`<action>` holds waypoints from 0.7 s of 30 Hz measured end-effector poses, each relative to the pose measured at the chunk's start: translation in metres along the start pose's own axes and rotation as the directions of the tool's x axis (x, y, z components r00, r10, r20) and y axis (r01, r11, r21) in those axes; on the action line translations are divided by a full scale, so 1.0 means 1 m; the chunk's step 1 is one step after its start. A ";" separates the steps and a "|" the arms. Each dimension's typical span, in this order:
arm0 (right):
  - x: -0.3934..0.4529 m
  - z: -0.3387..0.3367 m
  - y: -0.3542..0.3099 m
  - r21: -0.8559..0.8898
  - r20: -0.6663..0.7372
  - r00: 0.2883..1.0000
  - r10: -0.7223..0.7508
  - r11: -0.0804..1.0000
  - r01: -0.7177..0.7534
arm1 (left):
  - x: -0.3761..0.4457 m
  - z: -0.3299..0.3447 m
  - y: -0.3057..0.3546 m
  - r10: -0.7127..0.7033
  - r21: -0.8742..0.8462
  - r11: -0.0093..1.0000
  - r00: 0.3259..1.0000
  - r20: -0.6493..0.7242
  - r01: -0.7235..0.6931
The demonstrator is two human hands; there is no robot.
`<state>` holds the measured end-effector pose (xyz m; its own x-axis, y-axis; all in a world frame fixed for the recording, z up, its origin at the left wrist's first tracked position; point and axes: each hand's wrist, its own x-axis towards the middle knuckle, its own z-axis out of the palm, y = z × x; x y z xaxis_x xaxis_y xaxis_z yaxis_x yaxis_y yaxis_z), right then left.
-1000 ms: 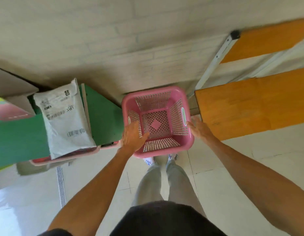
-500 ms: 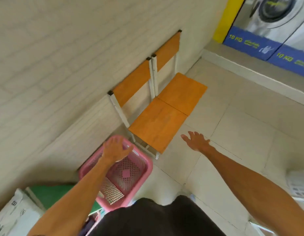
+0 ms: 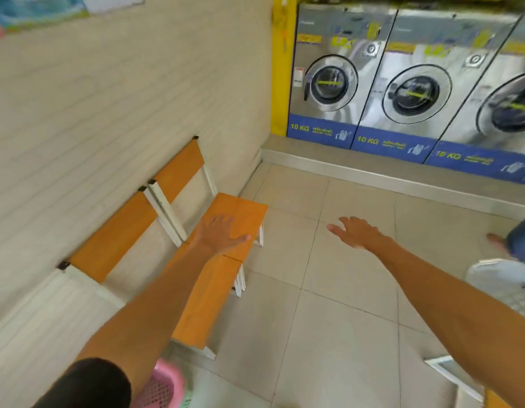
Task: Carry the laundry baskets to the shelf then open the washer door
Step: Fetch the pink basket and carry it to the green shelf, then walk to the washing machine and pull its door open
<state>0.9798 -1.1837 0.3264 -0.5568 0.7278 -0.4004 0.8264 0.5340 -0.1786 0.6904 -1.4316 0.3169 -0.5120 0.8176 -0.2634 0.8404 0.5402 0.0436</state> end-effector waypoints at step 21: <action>0.313 -0.247 0.049 0.030 -0.193 0.981 -0.016 0.999 0.022 | 0.359 -0.175 0.079 0.139 0.081 0.989 0.967 -0.214 -0.124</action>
<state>0.8253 -0.8235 0.4143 -0.5754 0.7887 -0.2165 0.8162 0.5366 -0.2141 0.5416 -1.0610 0.3942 -0.4163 0.9082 -0.0424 0.9091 0.4166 -0.0019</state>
